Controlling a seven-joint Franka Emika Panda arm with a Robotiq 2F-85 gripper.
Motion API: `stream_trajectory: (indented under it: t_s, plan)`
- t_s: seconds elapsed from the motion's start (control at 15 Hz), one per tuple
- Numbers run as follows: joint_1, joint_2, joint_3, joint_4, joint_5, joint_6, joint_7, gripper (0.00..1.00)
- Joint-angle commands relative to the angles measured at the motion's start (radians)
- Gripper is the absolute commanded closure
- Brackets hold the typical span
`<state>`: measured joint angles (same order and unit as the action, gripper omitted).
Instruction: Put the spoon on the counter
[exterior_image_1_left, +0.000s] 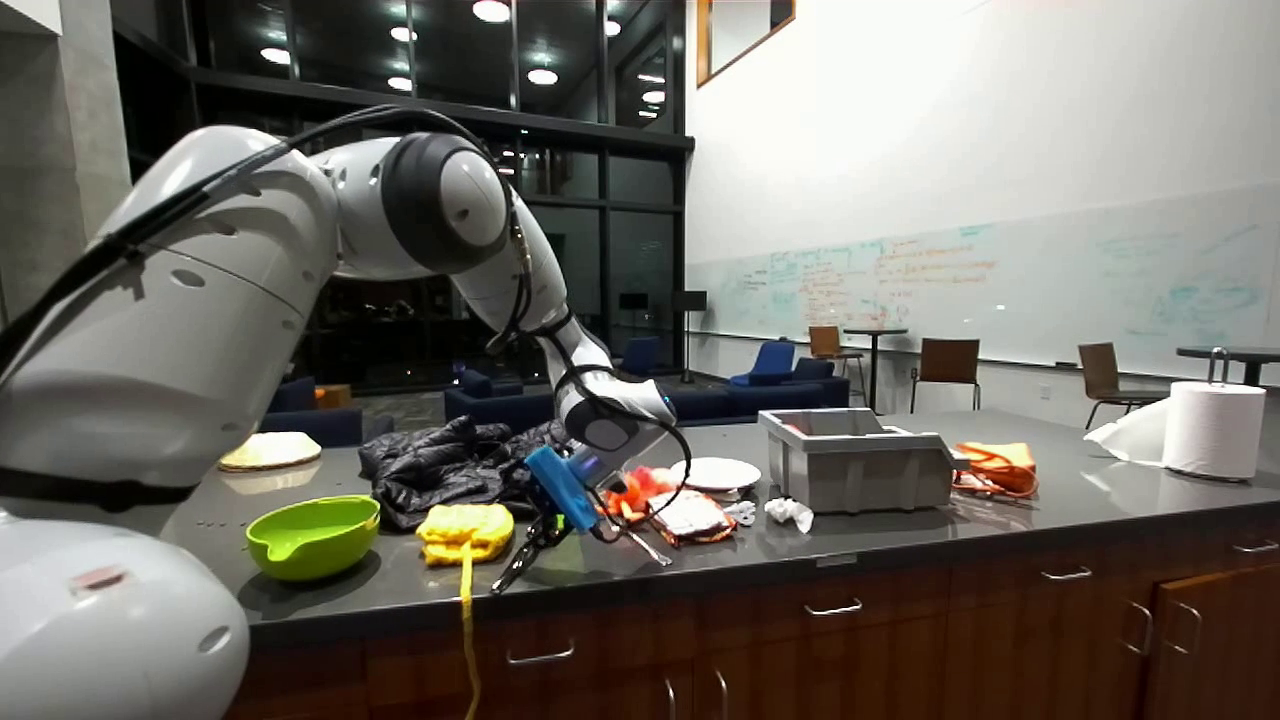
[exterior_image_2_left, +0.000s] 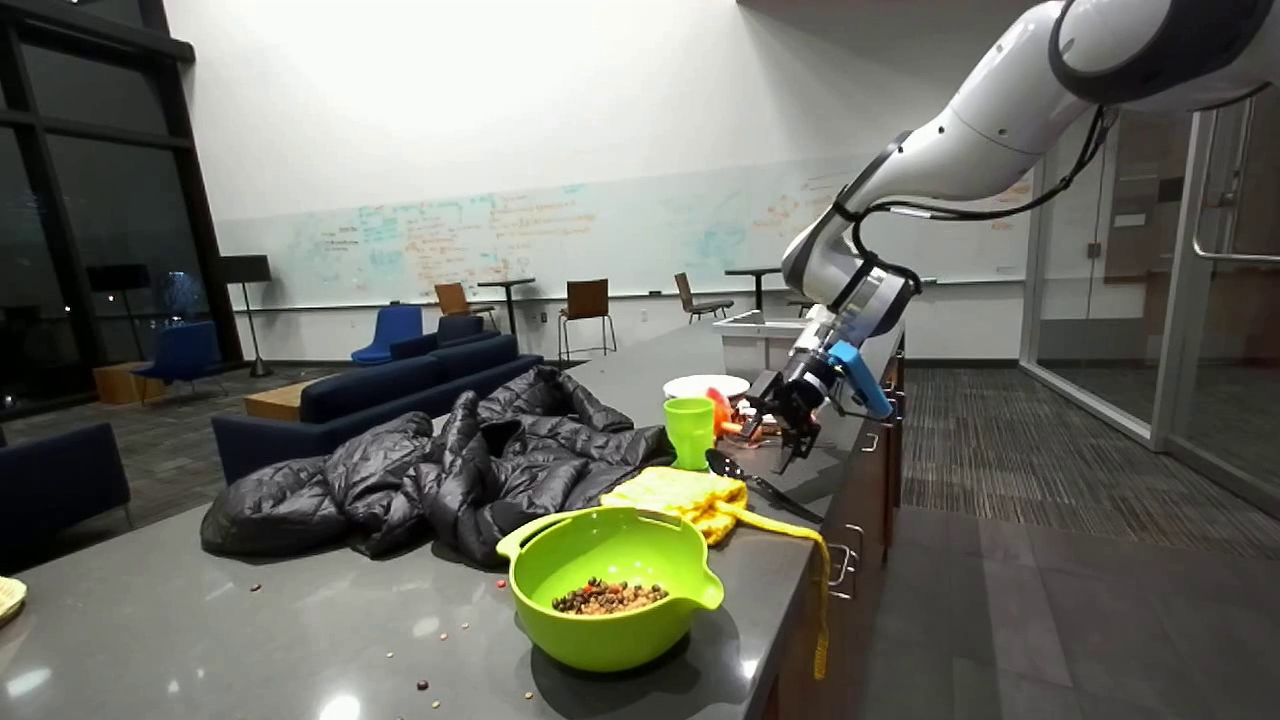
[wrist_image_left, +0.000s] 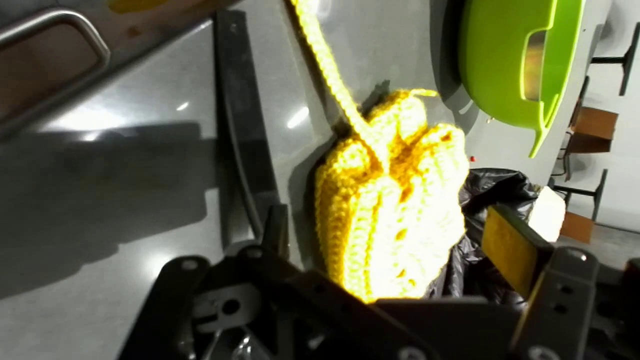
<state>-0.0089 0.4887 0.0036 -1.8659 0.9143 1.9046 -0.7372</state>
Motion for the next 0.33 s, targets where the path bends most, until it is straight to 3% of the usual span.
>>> stream_trajectory:
  t_s: [0.0, 0.07, 0.27]
  plan:
    - [-0.042, -0.084, 0.054, -0.042, 0.045, -0.087, -0.027, 0.0]
    - [-0.024, -0.023, 0.038, -0.001, 0.016, -0.044, -0.003, 0.0]
    - [-0.027, -0.053, 0.047, -0.007, 0.03, -0.08, -0.006, 0.0]
